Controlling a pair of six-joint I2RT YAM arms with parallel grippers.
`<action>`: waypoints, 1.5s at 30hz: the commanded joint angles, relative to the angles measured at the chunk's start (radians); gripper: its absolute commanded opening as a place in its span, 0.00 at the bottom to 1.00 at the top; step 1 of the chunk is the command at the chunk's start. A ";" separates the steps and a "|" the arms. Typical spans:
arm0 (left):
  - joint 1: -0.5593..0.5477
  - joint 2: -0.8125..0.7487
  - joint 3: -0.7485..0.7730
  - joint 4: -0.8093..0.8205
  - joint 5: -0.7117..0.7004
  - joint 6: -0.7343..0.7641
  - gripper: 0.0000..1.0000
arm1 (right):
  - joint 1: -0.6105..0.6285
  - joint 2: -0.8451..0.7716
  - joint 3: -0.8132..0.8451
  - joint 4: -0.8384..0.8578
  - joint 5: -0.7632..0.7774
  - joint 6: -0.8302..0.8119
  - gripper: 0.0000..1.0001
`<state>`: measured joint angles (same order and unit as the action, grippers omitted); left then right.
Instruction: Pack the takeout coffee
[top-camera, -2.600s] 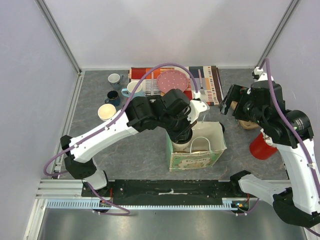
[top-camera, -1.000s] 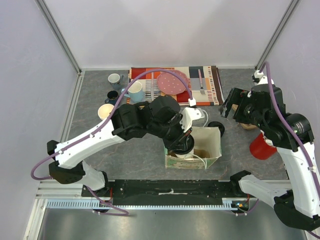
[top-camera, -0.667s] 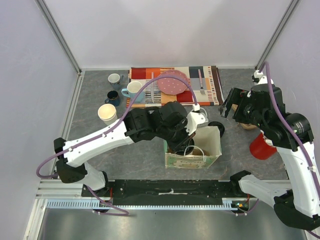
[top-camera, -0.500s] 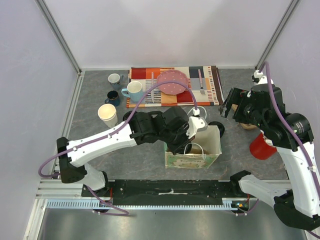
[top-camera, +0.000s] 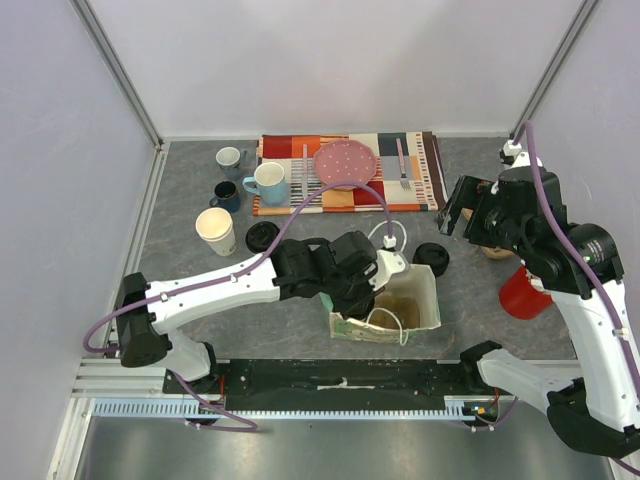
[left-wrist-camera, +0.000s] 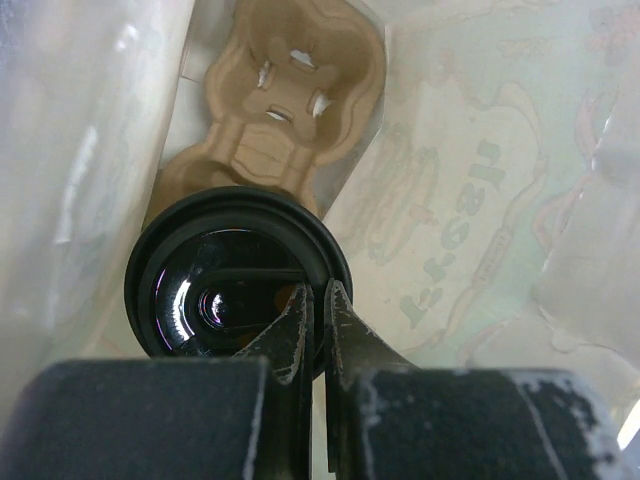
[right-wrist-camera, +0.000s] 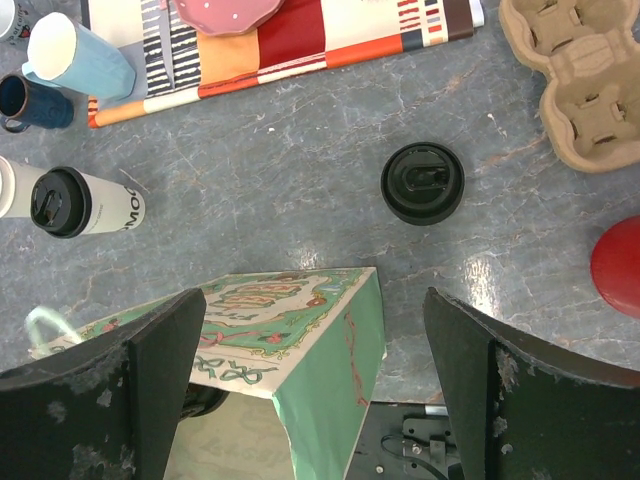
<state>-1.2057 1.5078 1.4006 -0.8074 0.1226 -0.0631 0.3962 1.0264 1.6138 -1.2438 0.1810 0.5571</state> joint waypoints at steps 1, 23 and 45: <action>0.003 -0.054 -0.044 0.100 0.034 0.036 0.02 | -0.002 -0.005 -0.002 -0.003 -0.003 -0.005 0.98; 0.005 -0.049 -0.057 0.073 0.031 0.023 0.17 | -0.002 0.020 0.017 0.020 -0.038 -0.014 0.98; 0.005 -0.104 0.027 0.010 0.017 0.062 0.41 | -0.002 0.046 0.066 0.020 -0.031 -0.023 0.98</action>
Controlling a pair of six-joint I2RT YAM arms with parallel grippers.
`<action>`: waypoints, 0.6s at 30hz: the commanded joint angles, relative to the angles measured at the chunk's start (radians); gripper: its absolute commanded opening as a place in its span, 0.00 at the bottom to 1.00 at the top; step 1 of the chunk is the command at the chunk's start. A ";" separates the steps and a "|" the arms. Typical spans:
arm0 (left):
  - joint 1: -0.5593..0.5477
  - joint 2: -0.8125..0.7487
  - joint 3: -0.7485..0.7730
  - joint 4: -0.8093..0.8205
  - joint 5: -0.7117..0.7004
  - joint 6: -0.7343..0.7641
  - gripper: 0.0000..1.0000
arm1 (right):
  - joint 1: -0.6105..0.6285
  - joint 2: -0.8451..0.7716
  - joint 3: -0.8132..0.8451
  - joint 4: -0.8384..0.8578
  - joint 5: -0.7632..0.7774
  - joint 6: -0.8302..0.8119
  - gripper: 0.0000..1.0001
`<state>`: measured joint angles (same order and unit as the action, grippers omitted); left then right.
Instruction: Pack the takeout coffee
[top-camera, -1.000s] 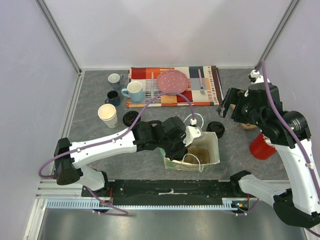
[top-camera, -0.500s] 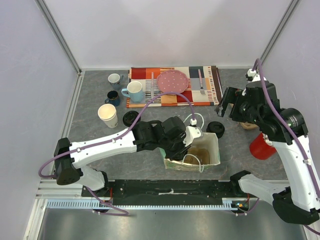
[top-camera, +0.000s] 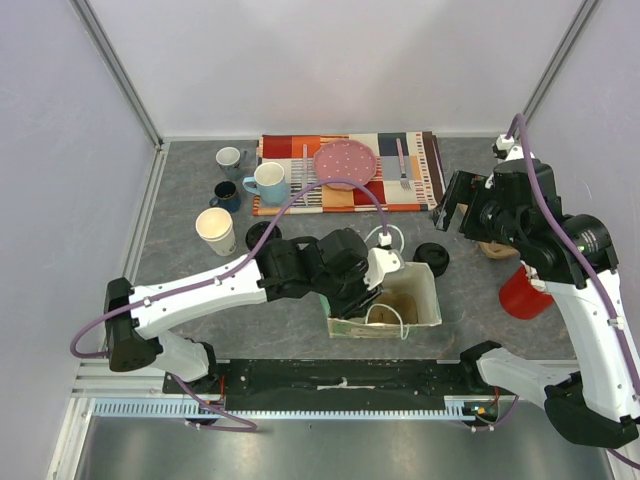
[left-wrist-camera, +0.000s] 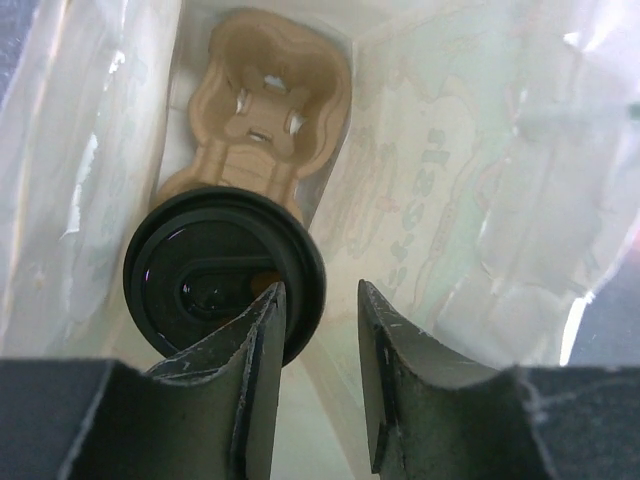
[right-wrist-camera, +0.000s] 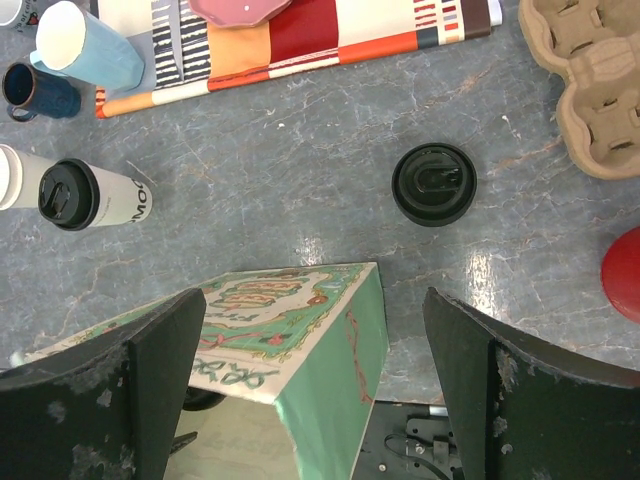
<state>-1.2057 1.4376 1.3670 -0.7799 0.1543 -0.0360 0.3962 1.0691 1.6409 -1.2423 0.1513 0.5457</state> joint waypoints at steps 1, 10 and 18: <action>0.005 -0.036 0.064 -0.016 -0.010 0.062 0.42 | -0.002 0.005 0.040 0.018 -0.001 -0.013 0.98; 0.005 -0.046 0.096 -0.027 -0.007 0.079 0.44 | -0.002 0.018 0.046 0.020 -0.004 -0.016 0.98; 0.005 -0.060 0.149 -0.016 -0.027 0.108 0.51 | -0.002 0.028 0.045 0.026 -0.015 -0.020 0.98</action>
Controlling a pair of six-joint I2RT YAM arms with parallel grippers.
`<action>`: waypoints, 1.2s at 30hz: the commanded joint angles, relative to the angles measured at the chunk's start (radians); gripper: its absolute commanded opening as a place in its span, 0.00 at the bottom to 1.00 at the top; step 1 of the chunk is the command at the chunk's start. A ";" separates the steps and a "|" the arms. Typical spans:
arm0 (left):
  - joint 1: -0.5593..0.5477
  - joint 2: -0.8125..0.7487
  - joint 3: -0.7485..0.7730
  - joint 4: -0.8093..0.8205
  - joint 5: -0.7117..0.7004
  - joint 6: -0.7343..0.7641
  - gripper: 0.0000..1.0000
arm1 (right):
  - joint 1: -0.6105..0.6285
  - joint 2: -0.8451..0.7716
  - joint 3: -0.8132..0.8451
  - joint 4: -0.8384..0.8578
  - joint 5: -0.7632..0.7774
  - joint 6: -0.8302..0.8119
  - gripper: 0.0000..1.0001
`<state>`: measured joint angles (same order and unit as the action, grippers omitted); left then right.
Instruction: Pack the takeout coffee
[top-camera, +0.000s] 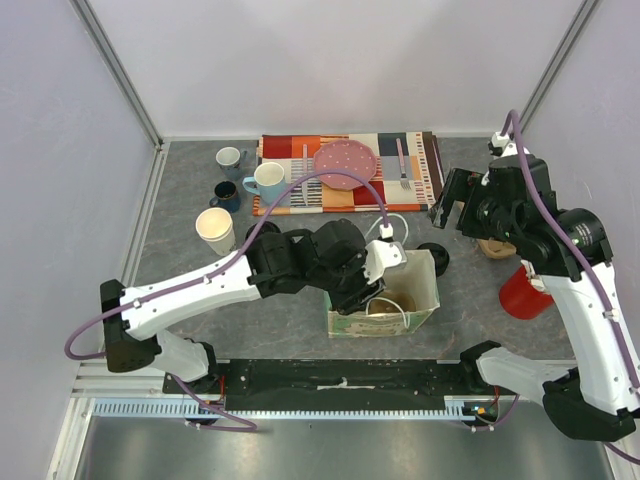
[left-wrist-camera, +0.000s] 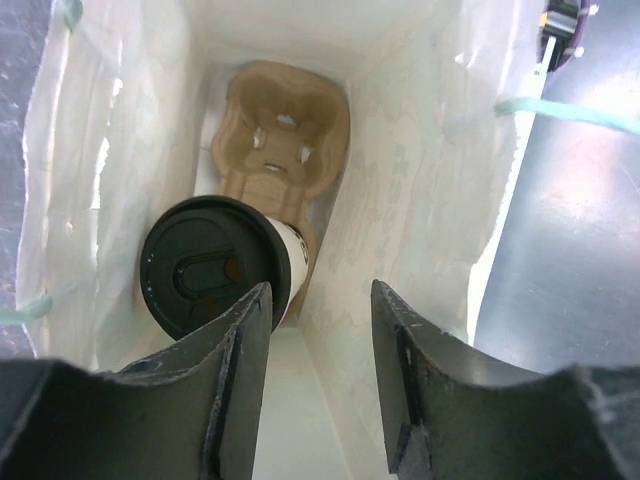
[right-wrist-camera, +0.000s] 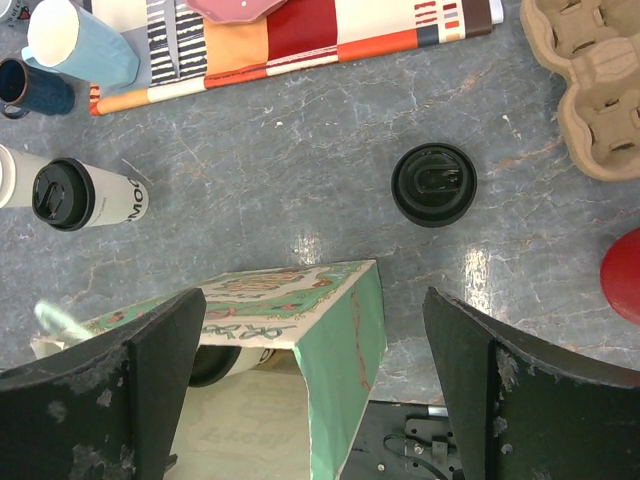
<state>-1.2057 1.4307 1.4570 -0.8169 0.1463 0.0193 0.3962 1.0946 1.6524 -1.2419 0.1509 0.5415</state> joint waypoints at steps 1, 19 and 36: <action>0.005 -0.056 0.059 0.027 -0.014 0.063 0.52 | -0.002 0.005 0.032 0.028 -0.017 -0.017 0.98; 0.005 -0.139 0.062 0.154 -0.033 0.143 0.61 | 0.000 0.051 0.041 0.062 -0.045 -0.031 0.98; 0.165 -0.161 0.187 0.168 -0.022 0.038 0.76 | -0.002 0.102 0.086 0.101 -0.076 -0.058 0.98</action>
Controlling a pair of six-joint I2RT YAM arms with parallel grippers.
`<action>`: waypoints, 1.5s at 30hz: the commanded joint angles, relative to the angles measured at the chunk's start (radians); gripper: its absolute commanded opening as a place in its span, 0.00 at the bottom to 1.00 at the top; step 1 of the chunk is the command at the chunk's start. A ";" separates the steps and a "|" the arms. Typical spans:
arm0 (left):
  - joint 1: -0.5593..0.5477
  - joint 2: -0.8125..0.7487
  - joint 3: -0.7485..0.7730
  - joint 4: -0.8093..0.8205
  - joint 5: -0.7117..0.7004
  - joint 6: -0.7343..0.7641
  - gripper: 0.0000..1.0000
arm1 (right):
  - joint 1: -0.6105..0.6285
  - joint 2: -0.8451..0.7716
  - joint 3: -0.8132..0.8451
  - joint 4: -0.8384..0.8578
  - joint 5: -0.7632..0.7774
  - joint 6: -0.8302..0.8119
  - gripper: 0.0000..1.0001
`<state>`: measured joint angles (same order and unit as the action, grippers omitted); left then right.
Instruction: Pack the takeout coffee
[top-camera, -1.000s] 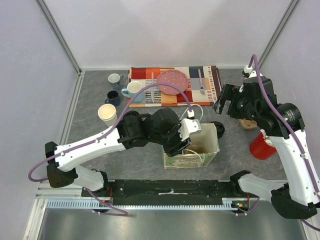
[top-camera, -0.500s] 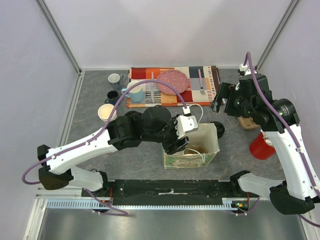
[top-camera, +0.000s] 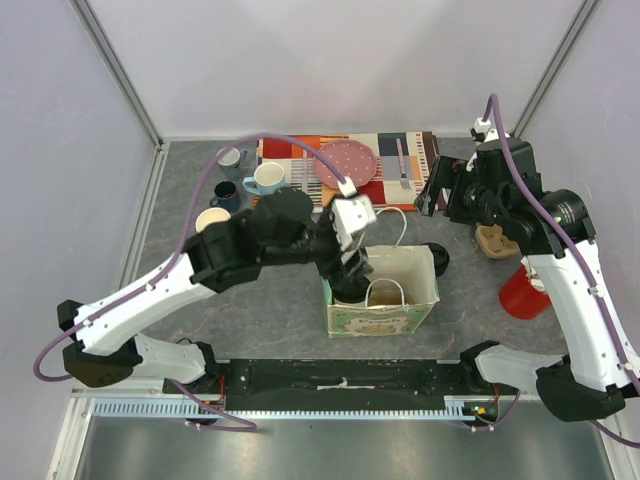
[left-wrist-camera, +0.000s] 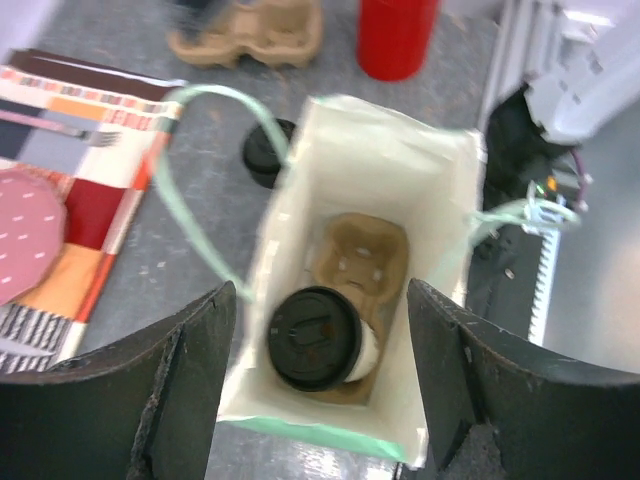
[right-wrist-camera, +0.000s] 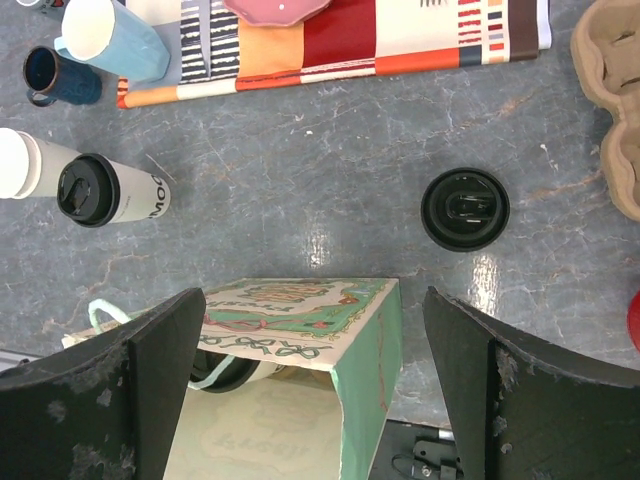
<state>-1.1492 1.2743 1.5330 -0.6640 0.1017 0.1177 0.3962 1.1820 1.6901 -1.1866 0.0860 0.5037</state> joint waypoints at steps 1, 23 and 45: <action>0.141 0.002 0.130 0.000 0.042 -0.075 0.76 | -0.002 0.018 0.049 0.053 -0.018 -0.022 0.98; 1.042 0.194 0.110 -0.753 0.646 1.174 0.59 | -0.002 0.034 0.020 0.077 -0.078 -0.125 0.98; 1.060 0.252 -0.178 -0.760 0.518 1.945 0.46 | -0.002 0.014 0.005 0.058 -0.077 -0.085 0.98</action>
<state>-0.0929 1.4902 1.3537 -1.3376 0.5953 1.9095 0.3962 1.2106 1.6890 -1.1370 0.0181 0.3996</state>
